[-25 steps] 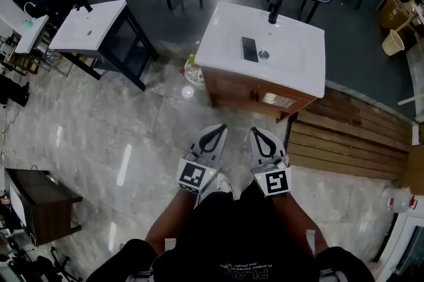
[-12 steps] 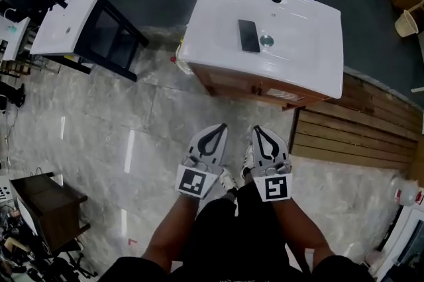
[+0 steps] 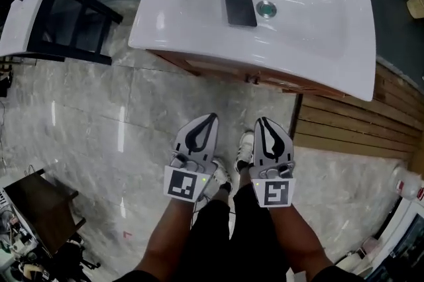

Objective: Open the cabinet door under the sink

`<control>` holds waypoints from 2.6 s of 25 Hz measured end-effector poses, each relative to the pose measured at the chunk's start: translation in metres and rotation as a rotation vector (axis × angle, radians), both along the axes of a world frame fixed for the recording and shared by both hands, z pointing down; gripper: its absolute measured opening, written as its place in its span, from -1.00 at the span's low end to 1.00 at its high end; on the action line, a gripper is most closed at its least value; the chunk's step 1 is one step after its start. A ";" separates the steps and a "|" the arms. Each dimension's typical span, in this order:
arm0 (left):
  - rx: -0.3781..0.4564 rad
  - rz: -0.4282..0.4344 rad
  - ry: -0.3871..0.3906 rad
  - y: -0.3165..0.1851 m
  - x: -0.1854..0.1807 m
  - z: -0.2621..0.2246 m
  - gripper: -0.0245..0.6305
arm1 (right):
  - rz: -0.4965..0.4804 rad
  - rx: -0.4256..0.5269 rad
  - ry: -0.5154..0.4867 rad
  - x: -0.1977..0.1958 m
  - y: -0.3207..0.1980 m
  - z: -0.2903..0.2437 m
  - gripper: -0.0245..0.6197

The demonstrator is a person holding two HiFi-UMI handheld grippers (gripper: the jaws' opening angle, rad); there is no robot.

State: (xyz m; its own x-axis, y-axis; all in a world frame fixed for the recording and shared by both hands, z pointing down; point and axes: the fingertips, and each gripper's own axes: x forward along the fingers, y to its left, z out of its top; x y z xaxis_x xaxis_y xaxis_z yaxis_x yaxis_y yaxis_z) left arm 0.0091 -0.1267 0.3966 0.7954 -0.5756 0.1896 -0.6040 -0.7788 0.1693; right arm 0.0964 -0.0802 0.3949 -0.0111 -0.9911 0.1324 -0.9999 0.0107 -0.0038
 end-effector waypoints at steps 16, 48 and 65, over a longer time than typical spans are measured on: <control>-0.008 0.029 -0.094 -0.040 0.026 0.147 -0.85 | 0.062 -0.091 0.037 0.039 -0.046 0.172 -0.56; -0.056 0.019 -0.116 -0.050 0.026 0.200 -0.85 | 0.284 -0.154 -0.001 0.065 -0.095 0.231 -0.61; -0.071 0.022 -0.097 -0.022 0.004 0.190 -0.85 | 0.224 -0.185 -0.014 0.052 -0.067 0.229 -0.64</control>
